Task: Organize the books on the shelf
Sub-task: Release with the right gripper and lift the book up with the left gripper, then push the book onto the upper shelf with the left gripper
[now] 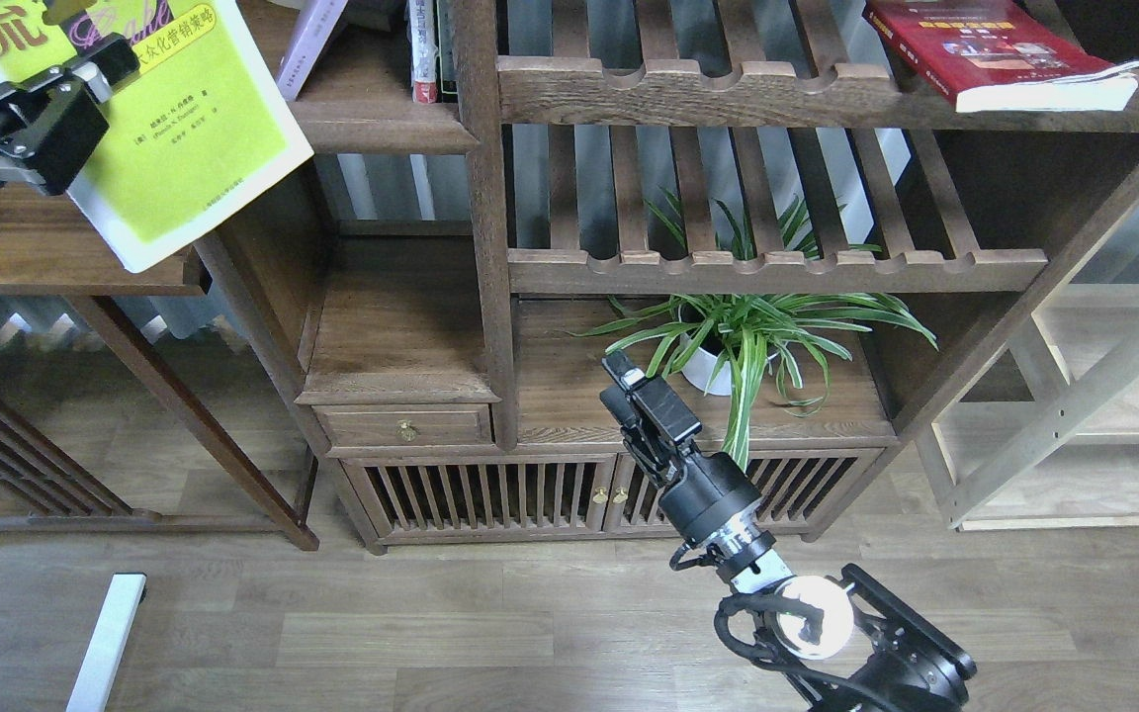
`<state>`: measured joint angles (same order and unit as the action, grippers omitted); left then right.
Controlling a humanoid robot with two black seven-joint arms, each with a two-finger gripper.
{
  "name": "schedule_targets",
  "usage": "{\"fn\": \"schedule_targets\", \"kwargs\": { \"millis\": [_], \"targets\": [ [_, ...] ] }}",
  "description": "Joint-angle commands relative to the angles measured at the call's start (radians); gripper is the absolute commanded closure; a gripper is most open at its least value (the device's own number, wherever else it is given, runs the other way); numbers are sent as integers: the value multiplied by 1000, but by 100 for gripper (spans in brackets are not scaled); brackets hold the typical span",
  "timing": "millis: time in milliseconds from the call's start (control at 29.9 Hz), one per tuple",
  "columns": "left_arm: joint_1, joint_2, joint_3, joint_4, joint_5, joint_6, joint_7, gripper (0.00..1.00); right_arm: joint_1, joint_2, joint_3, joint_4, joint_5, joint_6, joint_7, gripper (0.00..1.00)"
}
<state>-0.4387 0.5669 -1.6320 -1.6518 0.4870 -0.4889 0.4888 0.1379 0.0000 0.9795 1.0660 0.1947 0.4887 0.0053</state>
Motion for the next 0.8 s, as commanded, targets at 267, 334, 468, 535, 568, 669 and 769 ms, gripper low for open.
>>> {"fn": "schedule_targets", "kwargs": {
  "millis": [267, 334, 468, 535, 568, 669, 769],
  "targets": [
    [-126, -79, 32, 17, 183, 183, -1, 98, 23, 0, -42, 0, 0, 0, -1, 19],
    [-126, -79, 35, 17, 188, 219, -6, 98, 22, 0, -44, 0, 0, 0, -1, 19],
    [-126, -88, 37, 17, 208, 242, -7, 98, 23, 0, -44, 2, 0, 0, -2, 19],
    [-130, -96, 38, 15, 229, 272, -7, 98, 23, 0, -44, 2, 0, 0, -2, 19],
    [-135, -107, 40, 15, 237, 289, -7, 98, 22, 0, -44, 2, 0, 0, -2, 19],
    [-172, -150, 60, 15, 277, 348, -7, 98, 20, 0, -44, 3, 0, 0, -2, 19],
    [-205, -165, 72, 17, 327, 397, -7, 98, 20, 0, -44, 5, 0, 0, -2, 19]
  ]
}}
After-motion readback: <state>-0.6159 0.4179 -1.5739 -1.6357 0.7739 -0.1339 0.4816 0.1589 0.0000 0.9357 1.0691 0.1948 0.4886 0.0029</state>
